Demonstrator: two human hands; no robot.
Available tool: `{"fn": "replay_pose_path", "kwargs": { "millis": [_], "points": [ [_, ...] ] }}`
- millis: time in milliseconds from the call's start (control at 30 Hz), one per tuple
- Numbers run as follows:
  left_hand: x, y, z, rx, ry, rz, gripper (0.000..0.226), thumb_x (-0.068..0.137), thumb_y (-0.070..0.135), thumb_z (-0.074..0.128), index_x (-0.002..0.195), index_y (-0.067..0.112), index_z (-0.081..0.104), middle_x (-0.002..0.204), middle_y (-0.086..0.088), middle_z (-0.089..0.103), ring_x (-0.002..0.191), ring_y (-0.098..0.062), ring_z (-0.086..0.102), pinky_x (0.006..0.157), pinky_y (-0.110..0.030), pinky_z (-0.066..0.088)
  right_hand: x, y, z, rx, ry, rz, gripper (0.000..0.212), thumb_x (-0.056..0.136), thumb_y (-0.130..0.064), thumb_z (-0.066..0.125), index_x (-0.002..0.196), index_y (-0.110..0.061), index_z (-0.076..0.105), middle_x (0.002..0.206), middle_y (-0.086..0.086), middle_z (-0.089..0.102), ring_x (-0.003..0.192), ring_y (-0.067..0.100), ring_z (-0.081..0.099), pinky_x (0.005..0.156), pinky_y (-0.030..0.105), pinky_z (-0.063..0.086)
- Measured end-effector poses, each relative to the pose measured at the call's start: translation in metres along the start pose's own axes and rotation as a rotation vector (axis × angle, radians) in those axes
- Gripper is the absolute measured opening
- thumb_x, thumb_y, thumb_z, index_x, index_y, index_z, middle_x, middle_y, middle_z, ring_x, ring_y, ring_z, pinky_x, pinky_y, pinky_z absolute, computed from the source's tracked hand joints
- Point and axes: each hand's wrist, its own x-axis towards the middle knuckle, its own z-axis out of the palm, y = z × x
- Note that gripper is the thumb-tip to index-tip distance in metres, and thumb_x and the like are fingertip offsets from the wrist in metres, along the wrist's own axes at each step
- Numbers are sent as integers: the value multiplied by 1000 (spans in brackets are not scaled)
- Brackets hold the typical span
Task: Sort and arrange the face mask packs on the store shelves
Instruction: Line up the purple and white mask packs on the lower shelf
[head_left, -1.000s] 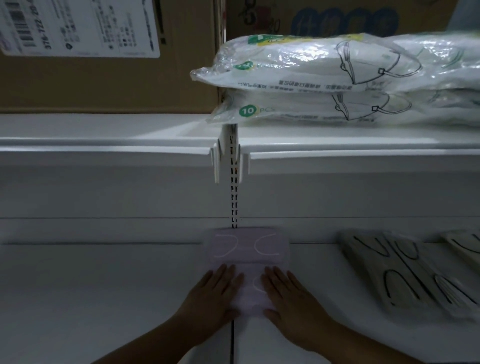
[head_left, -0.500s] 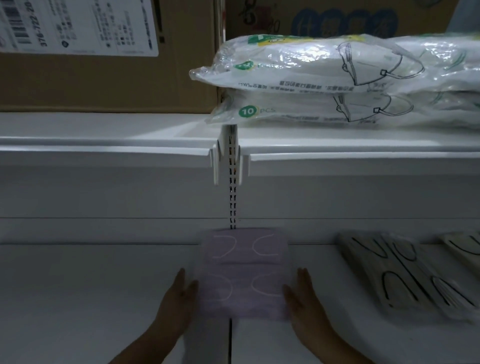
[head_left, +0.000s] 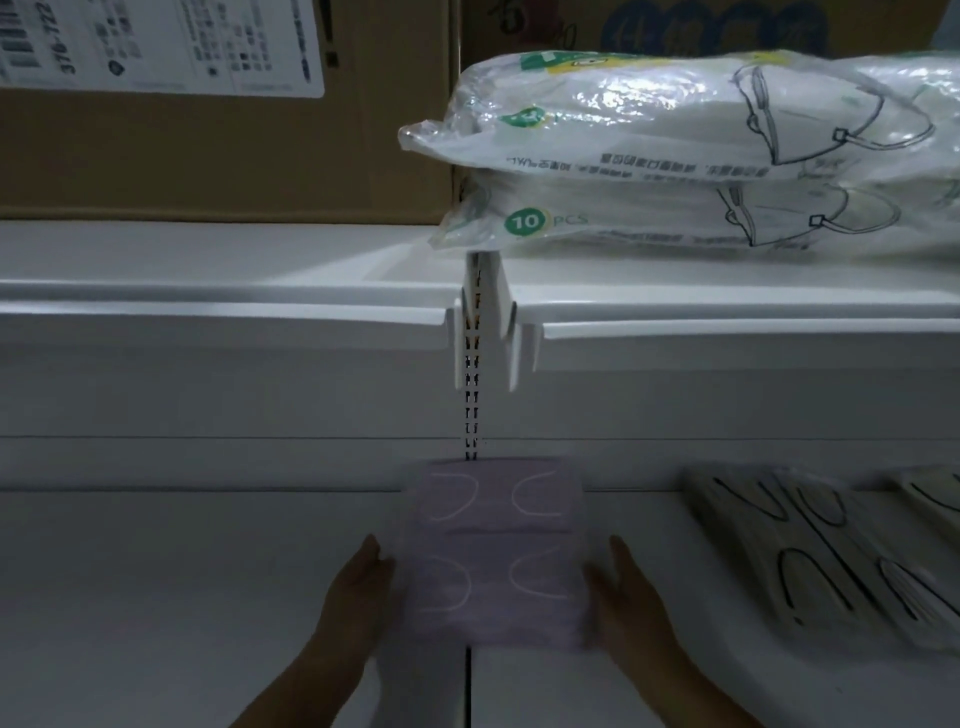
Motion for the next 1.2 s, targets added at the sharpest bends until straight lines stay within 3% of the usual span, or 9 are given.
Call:
{"fn": "replay_pose_path", "kwargs": {
  "millis": [167, 233, 367, 500, 600, 667, 833, 1033, 1200],
  "points": [
    [41, 48, 15, 110, -95, -66, 20, 94, -4, 48, 83, -1, 64, 68, -11, 59, 54, -17, 53, 55, -24, 36, 67, -38, -7, 202, -35, 161, 34, 99, -14, 49, 127, 5, 50, 126, 21, 57, 90, 23, 58, 62, 26, 46],
    [52, 56, 25, 152, -120, -107, 17, 92, -6, 49, 89, -1, 65, 65, -11, 57, 56, -20, 51, 53, -24, 36, 76, -43, 2, 232, -30, 151, 27, 98, -7, 48, 122, 6, 52, 108, 18, 60, 89, 29, 60, 55, 35, 43],
    [68, 51, 31, 254, -130, -114, 18, 90, -8, 49, 83, -7, 66, 67, -15, 59, 53, -19, 49, 45, -19, 35, 84, -41, 19, 176, -102, 130, 29, 96, -5, 51, 122, 7, 55, 110, 26, 60, 94, 28, 56, 78, 36, 43],
    [68, 49, 29, 288, -18, -75, 24, 94, -2, 49, 115, -5, 60, 95, -15, 56, 56, -14, 50, 41, -15, 41, 78, -40, 9, 13, -72, 89, 49, 95, -21, 57, 139, -3, 43, 135, 14, 51, 115, 24, 54, 87, 26, 39],
    [60, 52, 25, 402, 109, 163, 47, 92, 2, 56, 138, 4, 48, 130, -18, 56, 94, -27, 61, 74, -21, 50, 67, -34, -10, -56, -58, 131, 68, 94, -32, 58, 149, -10, 26, 150, 11, 36, 133, 25, 41, 100, 27, 35],
    [50, 59, 34, 665, 105, 506, 50, 89, 2, 60, 138, 4, 49, 142, -18, 48, 125, -29, 48, 102, -27, 34, 57, -31, -23, -198, -81, 106, 73, 94, -39, 55, 152, -16, 17, 154, 8, 30, 137, 24, 36, 104, 28, 33],
    [5, 83, 96, 659, -178, 1001, 42, 84, 13, 51, 123, 2, 63, 131, -10, 55, 125, -22, 47, 105, -25, 29, 31, -25, -67, -470, 37, -78, 65, 98, -45, 43, 152, -30, 12, 157, -5, 22, 138, 16, 34, 105, 19, 27],
    [-33, 34, 203, 791, -712, 530, 53, 93, 22, 58, 143, 22, 42, 144, 0, 49, 124, -16, 53, 100, -21, 39, -6, 11, -164, -696, 108, -251, 56, 103, -29, 35, 149, -32, 4, 157, -7, 11, 143, 7, 11, 107, 13, 4],
    [-48, 6, 265, 758, -722, 191, 67, 93, 25, 59, 150, 14, 26, 149, -12, 41, 132, -20, 46, 103, -26, 40, 14, 47, -255, -430, 318, -34, 55, 101, -24, 45, 150, -10, 23, 156, 7, 25, 141, 20, 29, 111, 18, 18]
  ]
}}
